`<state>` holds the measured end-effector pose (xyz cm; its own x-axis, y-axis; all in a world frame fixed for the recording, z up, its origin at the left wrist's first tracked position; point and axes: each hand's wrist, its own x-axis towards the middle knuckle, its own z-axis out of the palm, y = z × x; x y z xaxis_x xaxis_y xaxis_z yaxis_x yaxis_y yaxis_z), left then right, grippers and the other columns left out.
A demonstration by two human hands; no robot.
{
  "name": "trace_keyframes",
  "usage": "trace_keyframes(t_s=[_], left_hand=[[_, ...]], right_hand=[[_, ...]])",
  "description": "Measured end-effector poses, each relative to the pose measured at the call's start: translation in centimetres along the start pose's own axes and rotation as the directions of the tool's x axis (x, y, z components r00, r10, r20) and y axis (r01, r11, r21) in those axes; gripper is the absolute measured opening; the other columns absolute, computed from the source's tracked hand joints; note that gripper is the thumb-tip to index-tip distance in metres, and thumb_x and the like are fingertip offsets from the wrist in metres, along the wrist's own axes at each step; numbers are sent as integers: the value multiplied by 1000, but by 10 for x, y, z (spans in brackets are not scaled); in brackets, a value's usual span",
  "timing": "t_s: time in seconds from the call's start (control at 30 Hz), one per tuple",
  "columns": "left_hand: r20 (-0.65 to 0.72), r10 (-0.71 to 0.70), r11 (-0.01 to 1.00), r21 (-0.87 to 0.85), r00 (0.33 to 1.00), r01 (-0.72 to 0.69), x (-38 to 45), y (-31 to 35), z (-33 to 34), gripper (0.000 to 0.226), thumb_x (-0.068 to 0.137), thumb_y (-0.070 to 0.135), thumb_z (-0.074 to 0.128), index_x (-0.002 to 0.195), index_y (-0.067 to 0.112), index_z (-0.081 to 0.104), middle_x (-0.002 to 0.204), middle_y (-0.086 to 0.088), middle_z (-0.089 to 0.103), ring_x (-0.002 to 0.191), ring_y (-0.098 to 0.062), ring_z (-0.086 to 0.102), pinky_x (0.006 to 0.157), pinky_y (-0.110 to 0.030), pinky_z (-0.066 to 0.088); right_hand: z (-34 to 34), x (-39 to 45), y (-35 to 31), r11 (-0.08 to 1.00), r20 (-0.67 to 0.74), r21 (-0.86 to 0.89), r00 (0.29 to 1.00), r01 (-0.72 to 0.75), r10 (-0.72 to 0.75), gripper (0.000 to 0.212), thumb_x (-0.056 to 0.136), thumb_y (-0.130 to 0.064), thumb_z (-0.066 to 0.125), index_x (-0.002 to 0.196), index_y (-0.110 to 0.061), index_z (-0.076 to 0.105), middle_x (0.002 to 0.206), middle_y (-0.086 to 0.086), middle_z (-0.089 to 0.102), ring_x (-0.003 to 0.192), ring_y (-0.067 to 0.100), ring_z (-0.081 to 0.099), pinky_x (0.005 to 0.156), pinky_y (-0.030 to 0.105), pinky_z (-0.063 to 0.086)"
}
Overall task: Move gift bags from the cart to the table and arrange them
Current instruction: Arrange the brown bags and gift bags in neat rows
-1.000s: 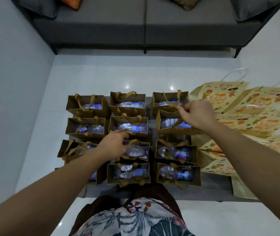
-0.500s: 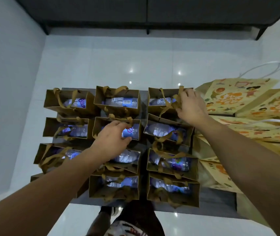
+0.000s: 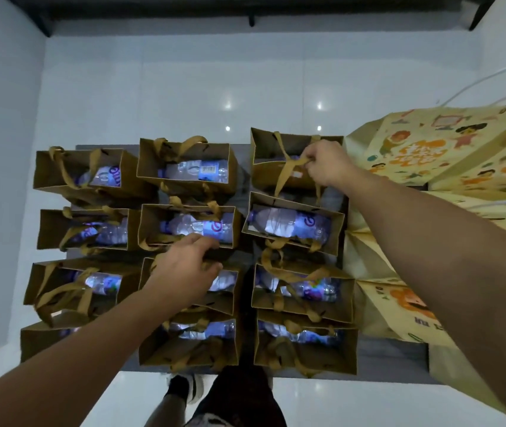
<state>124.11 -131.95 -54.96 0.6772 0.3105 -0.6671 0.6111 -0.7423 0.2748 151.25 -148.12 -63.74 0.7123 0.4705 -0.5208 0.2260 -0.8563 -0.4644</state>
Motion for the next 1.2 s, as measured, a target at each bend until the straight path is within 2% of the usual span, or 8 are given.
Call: trace_keyframes(t_s=[0.27,0.33,0.47,0.57,0.67,0.87,0.93,1.2], left_hand=[[-6,17,1000,11,1000,-17,-6,0,-2,45,98,36,62,140,28,52,142,4,48,119,-15,52,97,-34,49],[9,9,1000,25,1000,-9,-9,-4,-2,45,98,36,61,141,26,52,142,3,48,122,-16,50,99,-33,47],[25,5,1000,23,1000,-5,-14,-20,6,43,97,38,61,137,24,56,140,2,51,125,-18,49,103,-36,45],[53,-71,997,-16,996,71,-25,-36,14,41,97,33,62,136,24,56,135,1,52,120,-18,50,97,-32,46],[52,-121,991,-56,991,124,-36,-55,24,36,97,30,64,131,23,59,127,-1,55,103,-13,53,86,-27,46],[-21,-136,990,-45,991,135,-65,-97,50,29,96,27,63,125,21,64,120,0,54,103,-17,55,83,-25,45],[-21,-110,993,-37,994,109,-73,-112,59,29,97,25,61,126,23,64,123,1,55,105,-15,54,87,-25,45],[-48,-45,998,-56,998,43,-92,-147,84,29,93,22,66,122,18,67,121,-3,60,111,-21,57,86,-22,37]], right_hand=[[-3,-10,-8,987,-83,157,996,22,-9,14,89,-13,70,91,-27,74,88,-4,72,87,16,68,82,37,60],[-6,-21,-10,993,-45,118,999,24,-19,24,84,-15,72,102,-31,71,100,-5,71,98,17,66,87,37,58],[18,-64,-30,925,2,-302,971,230,-241,54,82,-30,68,135,-28,58,133,1,57,128,27,43,108,46,37],[64,-101,-57,911,-87,-226,924,346,-373,46,87,-34,65,131,-19,62,130,2,59,127,25,44,109,42,40],[120,-124,-81,875,-43,-164,883,455,-468,31,92,-28,64,119,-13,69,117,5,67,116,25,52,99,40,48],[170,-109,-120,852,169,-374,931,365,-324,15,94,-25,59,107,-27,66,105,2,66,116,27,50,108,50,30],[171,-97,-124,885,167,-348,949,309,-266,16,92,-20,58,103,-29,66,97,2,61,114,28,50,108,51,27],[177,-83,-131,931,86,-311,981,192,-174,24,96,-26,54,117,-28,66,113,8,63,122,30,47,108,51,28]])
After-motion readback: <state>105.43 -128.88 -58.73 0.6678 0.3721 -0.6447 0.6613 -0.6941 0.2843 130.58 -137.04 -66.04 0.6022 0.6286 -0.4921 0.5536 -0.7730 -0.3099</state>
